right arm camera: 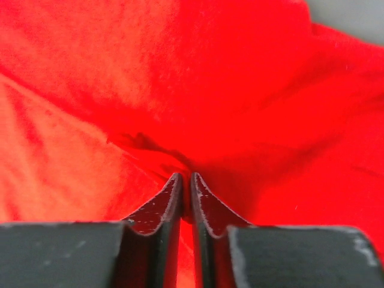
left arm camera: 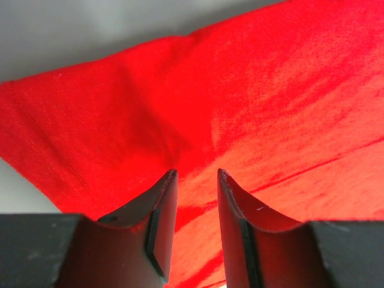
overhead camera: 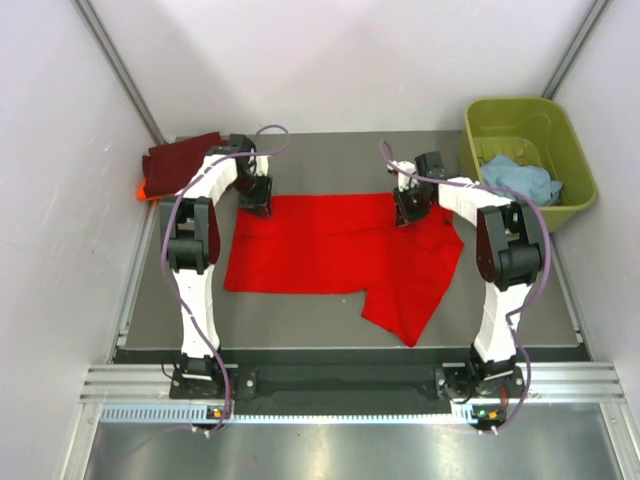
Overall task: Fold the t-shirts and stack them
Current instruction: Fold the tshirt
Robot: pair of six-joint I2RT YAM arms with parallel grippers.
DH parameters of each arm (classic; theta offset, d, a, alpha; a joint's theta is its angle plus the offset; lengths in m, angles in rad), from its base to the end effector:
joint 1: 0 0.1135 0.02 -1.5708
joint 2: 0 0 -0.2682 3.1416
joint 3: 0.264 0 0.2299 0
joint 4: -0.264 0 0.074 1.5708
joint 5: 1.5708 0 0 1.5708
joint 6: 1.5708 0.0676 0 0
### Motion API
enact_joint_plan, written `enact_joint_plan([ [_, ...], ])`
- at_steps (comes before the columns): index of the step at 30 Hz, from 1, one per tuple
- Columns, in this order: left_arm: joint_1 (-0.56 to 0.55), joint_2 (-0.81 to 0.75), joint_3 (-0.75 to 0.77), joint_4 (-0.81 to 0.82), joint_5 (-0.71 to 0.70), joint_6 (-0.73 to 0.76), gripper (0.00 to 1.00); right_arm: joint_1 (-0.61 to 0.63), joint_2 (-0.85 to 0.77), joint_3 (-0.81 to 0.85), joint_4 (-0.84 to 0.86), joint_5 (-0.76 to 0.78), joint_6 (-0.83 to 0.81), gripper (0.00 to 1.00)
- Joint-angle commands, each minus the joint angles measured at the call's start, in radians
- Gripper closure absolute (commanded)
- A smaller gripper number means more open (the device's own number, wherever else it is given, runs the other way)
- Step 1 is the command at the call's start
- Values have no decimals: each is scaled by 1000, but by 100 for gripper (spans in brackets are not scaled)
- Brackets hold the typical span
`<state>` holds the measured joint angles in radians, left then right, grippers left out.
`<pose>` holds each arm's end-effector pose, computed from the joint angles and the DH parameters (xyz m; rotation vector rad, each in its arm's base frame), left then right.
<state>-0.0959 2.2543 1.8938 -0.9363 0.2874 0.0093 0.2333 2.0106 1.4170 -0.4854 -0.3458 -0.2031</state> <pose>0.4518 -0.0627 0.1657 0.2067 2.8435 -0.4291 0.4001 0.1186 0.1605 -0.6789 2.5318 0.4672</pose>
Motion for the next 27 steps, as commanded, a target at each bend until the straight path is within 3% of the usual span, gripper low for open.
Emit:
enact_joint_plan([
  [1, -2, -38, -5, 20, 29, -6, 62, 23, -123, -16, -27, -16, -4, 90],
  [8, -2, -44, -35, 59, 53, -35, 63, 101, -271, -124, -53, -24, 59, 86],
  [10, -2, -44, -33, 62, 58, -34, 63, 123, -311, -171, -48, -27, 96, 70],
  [13, -2, -47, -32, 65, 50, -31, 63, 159, -355, -225, -44, -41, 131, 59],
  [19, -1, -52, -42, 71, 39, -38, 63, 152, -392, -242, -21, 34, 140, 57],
  [27, -1, -9, -13, 60, 10, -55, 63, -43, -271, -124, 60, -5, 267, 55],
])
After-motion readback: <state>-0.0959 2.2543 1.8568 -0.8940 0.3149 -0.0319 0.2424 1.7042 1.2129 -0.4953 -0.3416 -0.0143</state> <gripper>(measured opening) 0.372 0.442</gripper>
